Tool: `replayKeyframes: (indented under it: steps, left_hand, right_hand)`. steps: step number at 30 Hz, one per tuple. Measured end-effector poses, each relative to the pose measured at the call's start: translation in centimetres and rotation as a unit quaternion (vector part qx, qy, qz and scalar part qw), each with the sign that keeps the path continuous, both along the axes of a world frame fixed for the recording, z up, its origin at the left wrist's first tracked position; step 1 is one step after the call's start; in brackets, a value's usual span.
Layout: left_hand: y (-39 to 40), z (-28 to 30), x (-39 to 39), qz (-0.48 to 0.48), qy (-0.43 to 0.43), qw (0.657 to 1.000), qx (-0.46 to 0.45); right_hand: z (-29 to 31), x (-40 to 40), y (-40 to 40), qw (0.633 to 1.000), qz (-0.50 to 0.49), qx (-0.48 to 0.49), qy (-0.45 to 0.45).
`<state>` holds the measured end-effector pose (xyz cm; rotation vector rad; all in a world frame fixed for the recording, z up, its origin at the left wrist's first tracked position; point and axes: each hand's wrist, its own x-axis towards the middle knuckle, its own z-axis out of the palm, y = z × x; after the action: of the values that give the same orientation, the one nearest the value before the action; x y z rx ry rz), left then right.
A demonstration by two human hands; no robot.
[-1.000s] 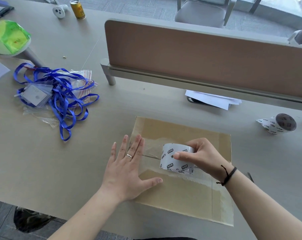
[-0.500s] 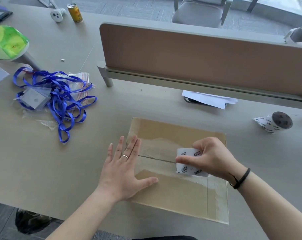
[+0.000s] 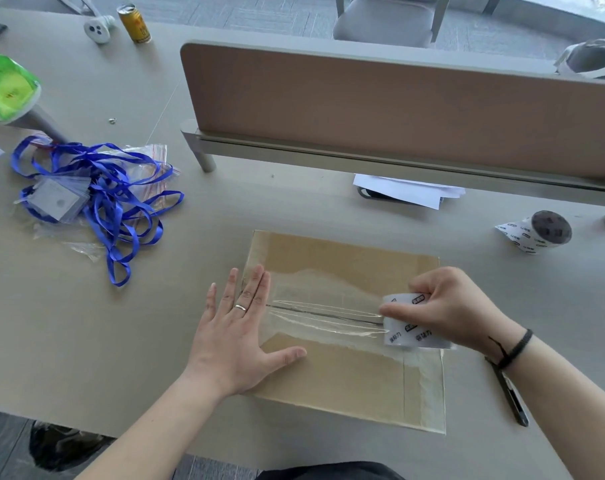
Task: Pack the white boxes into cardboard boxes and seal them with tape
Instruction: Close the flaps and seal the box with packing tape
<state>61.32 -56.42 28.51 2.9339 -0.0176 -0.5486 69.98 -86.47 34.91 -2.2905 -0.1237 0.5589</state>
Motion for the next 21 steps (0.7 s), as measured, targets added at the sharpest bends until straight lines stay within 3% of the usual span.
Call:
replayKeyframes:
  steps: [2,5,7,9,13,19,21]
  left_hand:
    - [0.0,0.0,0.0,-0.001,-0.003,1.000,0.002]
    - [0.0,0.0,-0.1,0.004,-0.008,1.000,-0.007]
    - [0.0,0.0,0.0,0.005,-0.007,1.000,-0.007]
    - [0.0,0.0,0.0,0.001,-0.003,1.000,0.005]
    - [-0.2,0.0,0.0,0.002,-0.004,1.000,0.008]
    - [-0.1,-0.1,0.0,-0.002,-0.009,1.000,0.005]
    - [-0.1,0.0,0.0,-0.005,-0.013,1.000,0.009]
  right_hand:
    - [0.8,0.0,-0.6,1.000,0.002,0.025,0.005]
    - [2.7,0.1,-1.2,0.984,-0.017,0.171,0.056]
    - [3.7,0.1,-1.3,0.977,0.006,0.199,0.070]
    - [3.3,0.1,-1.9,0.987,0.008,0.152,0.052]
    - [1.1,-0.2,-4.9,0.999,-0.015,-0.036,-0.005]
    - [3.2,-0.2,-6.5,0.994,-0.060,0.086,0.025]
    - [3.7,-0.1,-7.4,0.994,-0.053,0.087,0.030]
